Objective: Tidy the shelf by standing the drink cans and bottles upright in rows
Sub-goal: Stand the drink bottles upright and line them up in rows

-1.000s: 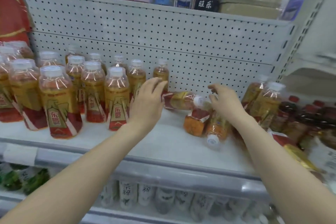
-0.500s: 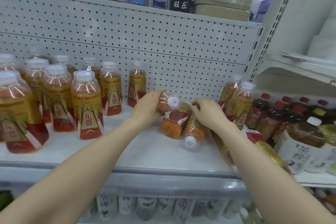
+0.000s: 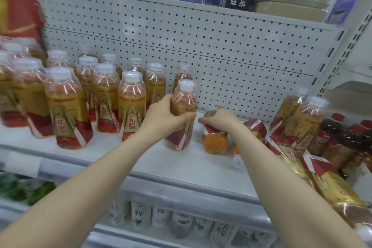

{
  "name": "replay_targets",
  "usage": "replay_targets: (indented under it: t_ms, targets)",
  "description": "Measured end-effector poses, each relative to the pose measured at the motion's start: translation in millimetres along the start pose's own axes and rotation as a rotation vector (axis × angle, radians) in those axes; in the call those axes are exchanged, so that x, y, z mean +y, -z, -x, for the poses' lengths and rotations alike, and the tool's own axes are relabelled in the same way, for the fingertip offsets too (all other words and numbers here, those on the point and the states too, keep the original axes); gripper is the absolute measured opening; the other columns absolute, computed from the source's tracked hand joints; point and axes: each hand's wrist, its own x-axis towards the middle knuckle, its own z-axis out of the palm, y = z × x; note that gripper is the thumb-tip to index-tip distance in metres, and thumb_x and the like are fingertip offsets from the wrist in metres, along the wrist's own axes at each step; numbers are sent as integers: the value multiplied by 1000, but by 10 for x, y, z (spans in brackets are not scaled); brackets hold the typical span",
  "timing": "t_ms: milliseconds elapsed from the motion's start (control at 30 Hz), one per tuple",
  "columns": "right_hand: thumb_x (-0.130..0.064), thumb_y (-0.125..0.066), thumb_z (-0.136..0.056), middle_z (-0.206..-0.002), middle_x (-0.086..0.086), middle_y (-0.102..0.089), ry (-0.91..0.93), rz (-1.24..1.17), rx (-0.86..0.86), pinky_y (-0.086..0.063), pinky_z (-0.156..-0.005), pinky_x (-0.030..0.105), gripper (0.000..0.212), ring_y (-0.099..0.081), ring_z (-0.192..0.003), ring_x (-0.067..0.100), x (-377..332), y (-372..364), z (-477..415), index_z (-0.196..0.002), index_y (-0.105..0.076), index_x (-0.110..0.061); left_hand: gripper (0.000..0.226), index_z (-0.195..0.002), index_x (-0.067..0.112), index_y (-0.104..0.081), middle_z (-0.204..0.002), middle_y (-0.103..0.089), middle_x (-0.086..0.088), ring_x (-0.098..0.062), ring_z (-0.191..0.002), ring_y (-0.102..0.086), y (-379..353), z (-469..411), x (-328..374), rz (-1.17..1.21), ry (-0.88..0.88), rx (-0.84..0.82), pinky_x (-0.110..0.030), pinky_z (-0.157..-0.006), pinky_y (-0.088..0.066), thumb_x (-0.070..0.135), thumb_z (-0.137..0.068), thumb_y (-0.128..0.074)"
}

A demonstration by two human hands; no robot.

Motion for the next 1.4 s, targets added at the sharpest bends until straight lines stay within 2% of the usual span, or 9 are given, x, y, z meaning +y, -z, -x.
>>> replay_targets:
  t_ms: [100,233,300,467,833,1000,1167,1300,1400]
  targets:
    - [-52,-69,-80,-86,5,-59,-58,-90,-68,-49,-64,30,53,-60,-77,23,-36,24,-31,-106,-57,-8,50,-109,33,-52,-99,-62,18,-9,-89,-64,62,68,-12,5,31,-9,-24,-71,-49,58,-73,-75]
    - [-36,-71,-79,-86,4,-63,33,-279,56,-54,-74,36,28,-60,-75,19,-93,164,-12,-83,-52,-16,57,-117,30,-52,-104,-62,16,-7,-93,-62,102,123,-7,5,42,-24,-27,-75,-51,57,-73,-75]
    - [-37,-73,-74,-92,1,-64,155,-399,182,-56,-80,39,32,-62,-83,19,-156,233,0,-90,-52,-19,63,-126,28,-48,-108,-62,13,-9,-97,-62,120,136,7,13,42,-50,-27,-78,-51,50,-74,-77]
    - [-49,-76,-72,-122,3,-55,353,-402,368,-50,-91,43,73,-56,-110,20,-273,145,-45,-126,-41,-17,70,-135,26,-43,-114,-64,7,-14,-100,-65,126,189,30,-15,28,-42,-39,-88,-56,40,-76,-78]
    - [-52,-76,-73,-127,2,-52,393,-432,289,-49,-97,47,79,-54,-116,20,-321,25,-123,-134,-38,-20,71,-138,27,-41,-124,-62,9,-13,-112,-58,3,247,59,-134,14,120,-28,-87,-47,44,-79,-77]
    - [-38,-73,-81,-134,4,-55,389,-373,239,-47,-101,47,75,-54,-120,23,-235,200,85,-143,-35,-19,71,-137,26,-41,-118,-59,12,-15,-112,-58,-21,280,75,-142,-5,146,-34,-90,-50,42,-79,-78]
    - [-24,-61,-95,-142,7,-50,351,-171,317,-41,-105,38,58,-48,-129,24,153,414,470,-147,-37,-17,88,-150,18,-26,-150,-37,-1,-22,-135,-42,-107,347,97,-183,-132,279,-45,-107,-42,25,-80,-80]
    - [-24,-58,-97,-134,8,-56,274,-11,361,-42,-101,40,46,-54,-122,25,653,532,862,-141,-47,-19,72,-146,7,-36,-151,-30,-12,-28,-142,-29,-330,571,201,-219,-372,426,-44,-117,-29,10,-84,-72]
    - [-28,-58,-94,-123,7,-60,164,62,392,-46,-97,47,44,-57,-113,29,1014,520,1167,-137,-49,-22,60,-139,6,-45,-146,-38,-15,-31,-139,-34,-640,723,244,-176,-503,364,-47,-115,-31,9,-84,-70]
